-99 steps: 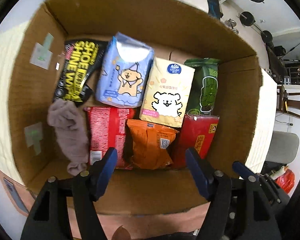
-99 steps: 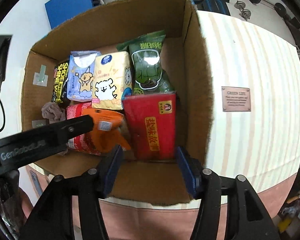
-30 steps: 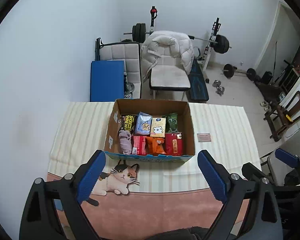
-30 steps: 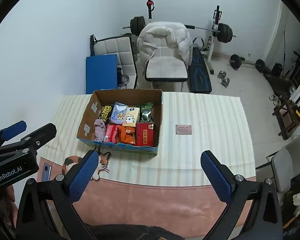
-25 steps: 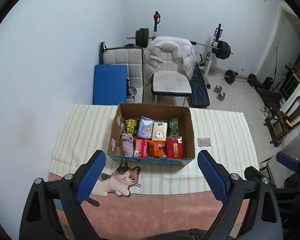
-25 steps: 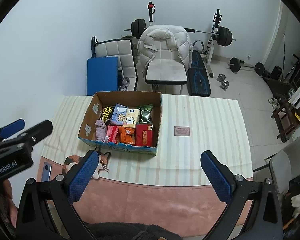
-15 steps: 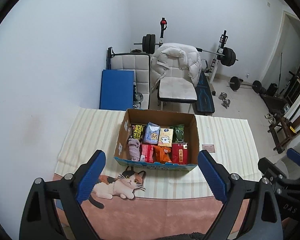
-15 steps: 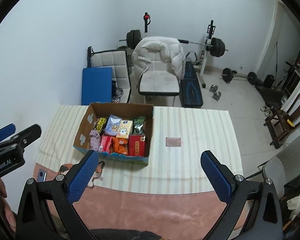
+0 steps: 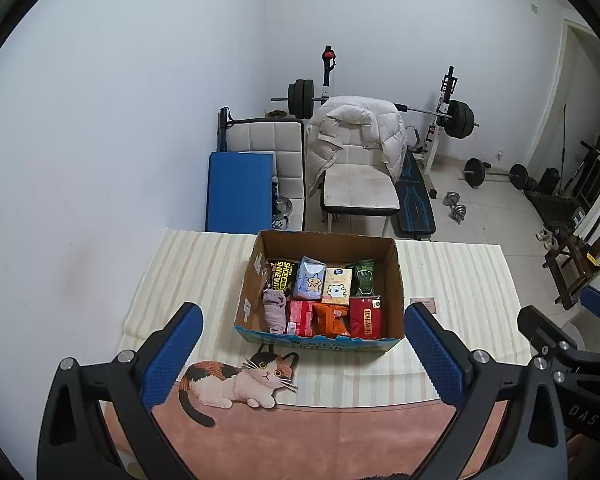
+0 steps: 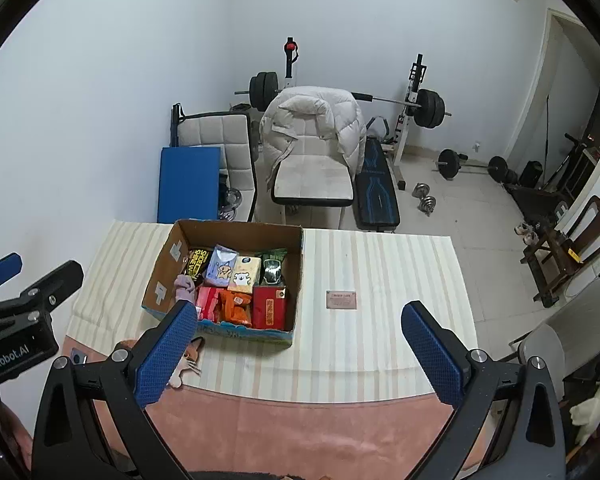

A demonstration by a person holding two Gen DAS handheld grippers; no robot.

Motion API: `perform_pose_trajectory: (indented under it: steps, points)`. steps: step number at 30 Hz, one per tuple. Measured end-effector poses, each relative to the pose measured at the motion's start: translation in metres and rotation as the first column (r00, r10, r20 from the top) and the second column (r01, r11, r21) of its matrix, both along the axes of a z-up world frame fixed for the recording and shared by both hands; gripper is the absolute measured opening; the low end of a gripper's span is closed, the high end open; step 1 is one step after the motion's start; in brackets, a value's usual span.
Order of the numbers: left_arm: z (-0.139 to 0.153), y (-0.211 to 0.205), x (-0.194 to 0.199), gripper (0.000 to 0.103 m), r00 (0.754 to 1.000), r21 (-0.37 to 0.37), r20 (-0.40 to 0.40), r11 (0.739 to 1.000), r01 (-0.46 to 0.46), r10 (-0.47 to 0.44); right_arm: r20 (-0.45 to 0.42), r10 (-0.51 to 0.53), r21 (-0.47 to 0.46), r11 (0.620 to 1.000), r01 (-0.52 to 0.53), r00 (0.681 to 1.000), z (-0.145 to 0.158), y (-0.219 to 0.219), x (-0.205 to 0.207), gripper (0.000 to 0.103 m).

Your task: Organize soft objects

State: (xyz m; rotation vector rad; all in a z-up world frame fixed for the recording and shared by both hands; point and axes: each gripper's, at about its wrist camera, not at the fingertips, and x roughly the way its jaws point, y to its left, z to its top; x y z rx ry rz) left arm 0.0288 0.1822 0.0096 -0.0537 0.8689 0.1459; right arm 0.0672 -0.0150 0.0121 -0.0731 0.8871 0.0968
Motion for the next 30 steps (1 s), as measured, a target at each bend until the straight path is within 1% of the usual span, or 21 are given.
perform_pose_trajectory:
  steps: [6,30]
  points:
    - [0.0,-0.001,-0.002,0.103,1.0,0.003,-0.002,1.0,0.007,-0.007,0.016,-0.009,-0.005,1.0,0.01,1.0,0.002,-0.002,-0.001,0.103]
    - [-0.001,-0.001,0.0,0.103,1.0,0.003,-0.019,1.0,0.006,-0.006,0.029,-0.044,-0.005,0.999,0.044,0.999,0.011,-0.009,-0.006,0.103]
